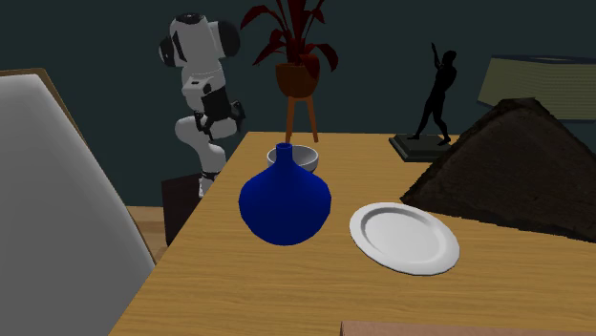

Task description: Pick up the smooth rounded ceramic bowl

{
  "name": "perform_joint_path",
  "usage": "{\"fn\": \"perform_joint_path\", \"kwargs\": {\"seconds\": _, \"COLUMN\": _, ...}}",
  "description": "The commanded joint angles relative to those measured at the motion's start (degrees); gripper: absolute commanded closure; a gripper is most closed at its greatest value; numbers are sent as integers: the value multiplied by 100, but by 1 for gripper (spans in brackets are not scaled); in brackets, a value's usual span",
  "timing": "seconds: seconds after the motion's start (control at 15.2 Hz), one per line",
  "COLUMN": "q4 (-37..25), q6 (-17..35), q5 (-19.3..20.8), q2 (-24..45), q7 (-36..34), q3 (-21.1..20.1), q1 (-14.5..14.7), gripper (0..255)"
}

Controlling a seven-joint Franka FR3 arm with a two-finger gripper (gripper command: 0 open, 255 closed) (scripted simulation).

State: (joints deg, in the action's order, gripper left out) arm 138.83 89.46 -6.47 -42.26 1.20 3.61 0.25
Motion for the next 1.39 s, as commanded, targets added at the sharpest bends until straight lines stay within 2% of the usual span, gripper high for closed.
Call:
{"fn": "perform_joint_path", "kwargs": {"seconds": 0.0, "q4": 0, "q6": 0, "q5": 0, "q2": 0, "q7": 0, "q3": 0, "q1": 0, "gripper": 0}}
{"fn": "perform_joint_path", "kwargs": {"seconds": 0.59, "q4": -1721, "q6": 388, "q5": -202, "q2": 2066, "q7": -458, "q3": -292, "q1": 161, "gripper": 0}}
{"fn": "perform_joint_path", "kwargs": {"seconds": 1.19, "q4": -4051, "q6": 167, "q5": -201, "q2": 4138, "q7": -938, "q3": -467, "q1": 263, "gripper": 0}}
{"fn": "perform_joint_path", "kwargs": {"seconds": 1.32, "q4": -4124, "q6": 212, "q5": -197, "q2": 4255, "q7": -956, "q3": -475, "q1": 271, "gripper": 0}}
